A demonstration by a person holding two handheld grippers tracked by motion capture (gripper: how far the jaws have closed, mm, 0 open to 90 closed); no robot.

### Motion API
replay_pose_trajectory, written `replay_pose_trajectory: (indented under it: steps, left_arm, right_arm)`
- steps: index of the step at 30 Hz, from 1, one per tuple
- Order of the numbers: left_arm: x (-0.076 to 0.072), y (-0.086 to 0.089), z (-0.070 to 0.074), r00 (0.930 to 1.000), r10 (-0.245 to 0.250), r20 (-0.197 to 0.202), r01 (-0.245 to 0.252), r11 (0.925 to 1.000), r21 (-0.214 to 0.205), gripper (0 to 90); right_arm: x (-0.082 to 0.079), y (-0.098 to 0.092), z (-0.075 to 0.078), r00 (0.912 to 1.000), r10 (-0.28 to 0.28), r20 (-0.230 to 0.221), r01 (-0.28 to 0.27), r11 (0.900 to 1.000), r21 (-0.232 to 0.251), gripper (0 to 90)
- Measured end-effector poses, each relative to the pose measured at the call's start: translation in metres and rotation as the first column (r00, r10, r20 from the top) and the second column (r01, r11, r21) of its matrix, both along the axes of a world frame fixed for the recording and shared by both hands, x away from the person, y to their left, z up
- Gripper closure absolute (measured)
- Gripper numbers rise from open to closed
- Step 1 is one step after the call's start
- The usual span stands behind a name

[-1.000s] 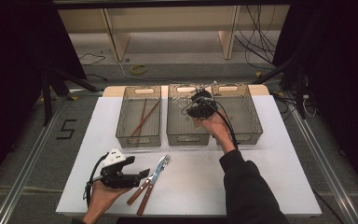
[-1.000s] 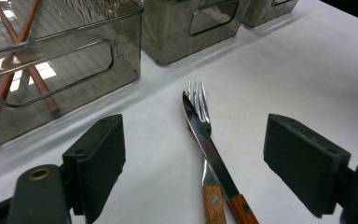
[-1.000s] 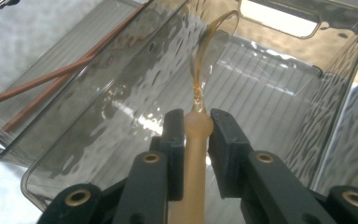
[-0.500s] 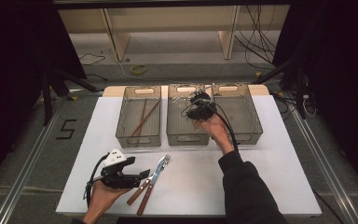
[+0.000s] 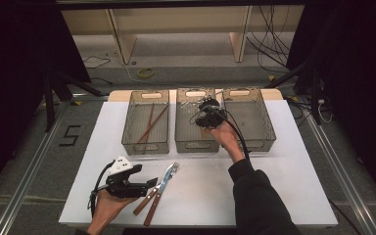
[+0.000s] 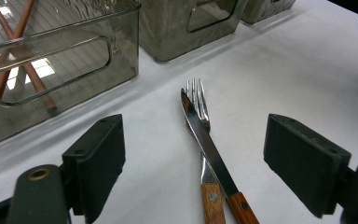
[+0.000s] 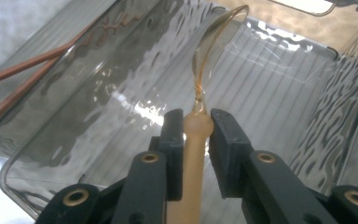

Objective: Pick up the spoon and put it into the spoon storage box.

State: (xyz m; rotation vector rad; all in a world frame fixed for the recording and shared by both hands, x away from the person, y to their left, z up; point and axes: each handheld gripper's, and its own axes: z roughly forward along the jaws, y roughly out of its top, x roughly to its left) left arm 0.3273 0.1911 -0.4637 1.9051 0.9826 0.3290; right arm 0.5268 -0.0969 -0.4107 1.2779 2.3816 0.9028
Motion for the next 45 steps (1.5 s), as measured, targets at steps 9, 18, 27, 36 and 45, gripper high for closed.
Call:
replay_pose_trajectory:
  steps: [9,18,27,36,45]
  left_arm:
    - [0.0,0.0,0.0,1.0,0.0,-0.002,0.0,1.0,-0.001,20.1]
    - [0.0,-0.001,0.001,1.0,-0.005,-0.008,0.005,1.0,0.002,20.0]
    - [-0.001,-0.003,0.004,0.9989,-0.033,-0.033,0.034,0.9991,0.026,20.8]
    - [-0.005,-0.01,0.005,0.9924,-0.097,-0.076,0.1,0.9942,0.04,29.5]
    - [-0.016,-0.028,0.002,0.9552,-0.257,-0.147,0.268,0.9616,0.06,58.6]
  right_arm:
    - [0.001,-0.004,0.002,0.9999,-0.015,-0.009,0.015,0.9998,0.014,51.1]
    - [-0.02,-0.013,0.018,0.9995,0.014,0.03,-0.016,0.9986,0.052,40.8]
    - [-0.074,-0.035,0.029,0.989,0.111,0.098,-0.121,0.9882,0.094,36.8]
    - [-0.12,-0.057,0.022,0.9821,0.155,0.107,-0.169,0.9759,0.138,34.4]
    - [-0.151,-0.07,0.006,0.9769,0.189,0.1,-0.203,0.9666,0.156,33.0]
